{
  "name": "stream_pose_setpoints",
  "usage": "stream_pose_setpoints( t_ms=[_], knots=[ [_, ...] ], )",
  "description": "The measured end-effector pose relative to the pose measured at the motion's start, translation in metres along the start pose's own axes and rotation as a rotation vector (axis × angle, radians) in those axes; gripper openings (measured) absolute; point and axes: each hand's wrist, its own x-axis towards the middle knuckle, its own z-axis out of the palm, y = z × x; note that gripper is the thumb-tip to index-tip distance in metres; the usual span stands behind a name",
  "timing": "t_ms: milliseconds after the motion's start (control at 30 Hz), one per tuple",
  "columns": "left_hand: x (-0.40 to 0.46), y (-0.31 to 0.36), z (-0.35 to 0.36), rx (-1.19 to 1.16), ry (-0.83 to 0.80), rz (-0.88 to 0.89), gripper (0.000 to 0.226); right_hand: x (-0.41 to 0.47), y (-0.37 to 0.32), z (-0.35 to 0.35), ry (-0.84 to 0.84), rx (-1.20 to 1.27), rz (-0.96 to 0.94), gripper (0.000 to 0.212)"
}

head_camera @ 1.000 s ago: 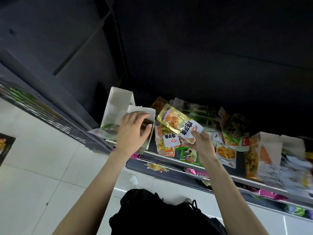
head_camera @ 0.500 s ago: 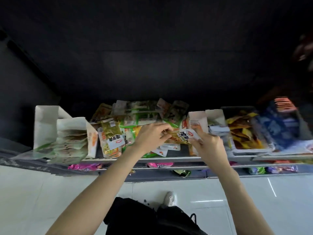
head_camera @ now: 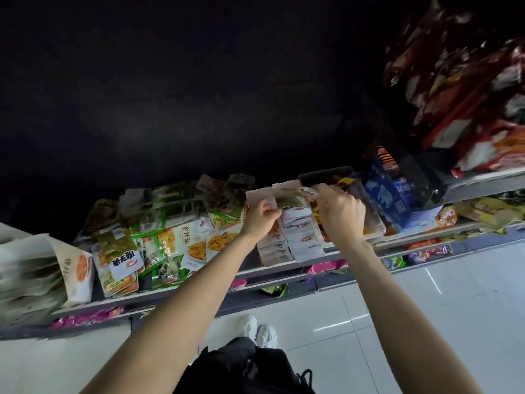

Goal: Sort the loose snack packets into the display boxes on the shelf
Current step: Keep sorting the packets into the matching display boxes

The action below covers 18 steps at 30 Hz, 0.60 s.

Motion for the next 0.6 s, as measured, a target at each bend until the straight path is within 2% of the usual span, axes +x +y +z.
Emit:
stream_pose_setpoints(
  t_ms=[100, 233, 300, 333, 433, 467, 533, 600],
  knots=[
    [0.005, 0.001, 0.009, -0.019, -0.014, -0.015, 0.06, 0.023, -0.01, 0.022, -0.145, -0.189, -0.162, 0.032],
    [0.005, 0.0, 0.014, 0.0, -0.014, 0.001, 0.06, 0.027, -0.008, 0.06, -0.436, -0.444, -0.284, 0.023],
    [0.005, -0.001, 0.011, 0.019, -0.032, 0.02, 0.06, 0.021, -0.003, 0.072, -0.511, -0.41, -0.318, 0.025],
    [0.005, -0.002, 0.01, 0.029, -0.043, 0.035, 0.06, 0.017, -0.001, 0.076, -0.549, -0.401, -0.326, 0.035],
    [0.008, -0.006, 0.006, 0.052, -0.048, 0.057, 0.059, 0.003, 0.005, 0.077, -0.648, -0.32, -0.301, 0.08],
    [0.008, -0.008, 0.007, 0.067, -0.048, 0.06, 0.059, -0.001, 0.006, 0.075, -0.667, -0.298, -0.301, 0.088],
    [0.008, -0.01, 0.008, 0.092, -0.047, 0.069, 0.057, -0.004, 0.006, 0.073, -0.677, -0.26, -0.293, 0.091],
    [0.007, -0.011, 0.008, 0.103, -0.051, 0.083, 0.057, -0.004, 0.001, 0.07, -0.597, -0.23, -0.276, 0.082]
  ],
)
